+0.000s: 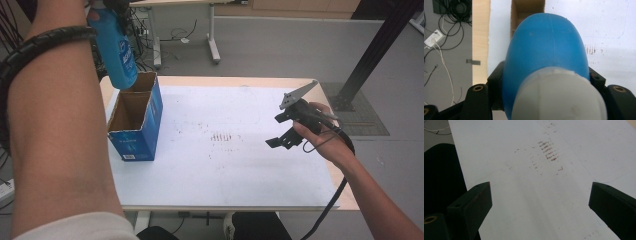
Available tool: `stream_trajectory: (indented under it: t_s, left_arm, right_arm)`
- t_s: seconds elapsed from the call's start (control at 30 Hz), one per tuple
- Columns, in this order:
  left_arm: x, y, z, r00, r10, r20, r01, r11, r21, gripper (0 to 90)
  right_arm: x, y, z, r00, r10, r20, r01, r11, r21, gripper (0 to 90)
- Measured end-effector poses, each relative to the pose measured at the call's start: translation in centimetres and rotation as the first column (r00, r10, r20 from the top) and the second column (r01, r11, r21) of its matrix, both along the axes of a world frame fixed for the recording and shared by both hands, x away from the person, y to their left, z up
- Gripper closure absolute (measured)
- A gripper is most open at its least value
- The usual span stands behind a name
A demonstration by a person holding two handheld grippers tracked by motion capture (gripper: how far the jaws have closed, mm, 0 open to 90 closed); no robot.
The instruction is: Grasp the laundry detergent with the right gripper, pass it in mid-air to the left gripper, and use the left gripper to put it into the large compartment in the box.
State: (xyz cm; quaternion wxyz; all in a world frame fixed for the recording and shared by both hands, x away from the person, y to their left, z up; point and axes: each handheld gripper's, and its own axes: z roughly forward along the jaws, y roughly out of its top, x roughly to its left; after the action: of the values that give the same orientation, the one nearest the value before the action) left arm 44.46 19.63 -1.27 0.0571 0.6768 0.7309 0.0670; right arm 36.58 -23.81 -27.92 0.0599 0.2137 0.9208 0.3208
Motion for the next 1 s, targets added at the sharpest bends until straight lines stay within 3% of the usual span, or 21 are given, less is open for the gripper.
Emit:
stream_trajectory:
  t_s: [0.17,0.37,0.53,1.0]
  left_arm:
    - [0.2,0.6,-0.6,0.9996,0.027,0.01,-0.026,0.9994,-0.023,37.3]
    - [0.5,1.3,-1.6,0.9989,0.045,0.015,-0.045,0.9989,-0.012,37.3]
    - [0.6,2.0,-2.9,0.9981,0.06,0.012,-0.059,0.9978,-0.028,37.3]
    - [0.9,3.2,-6.6,0.9986,0.051,-0.015,-0.051,0.998,-0.036,37.3]
  right_arm:
    - [-0.1,0.0,0.0,1.0,-0.002,0.002,0.002,1.0,-0.014,4.9]
    - [0.0,-0.3,-0.2,1.0,-0.01,-0.001,0.01,1.0,-0.012,5.1]
    - [0.2,-0.6,-0.2,0.9999,-0.014,-0.003,0.014,1.0,-0.017,5.2]
    - [0.2,-0.6,-0.1,0.9998,-0.019,-0.002,0.019,0.999,-0.041,5.2]
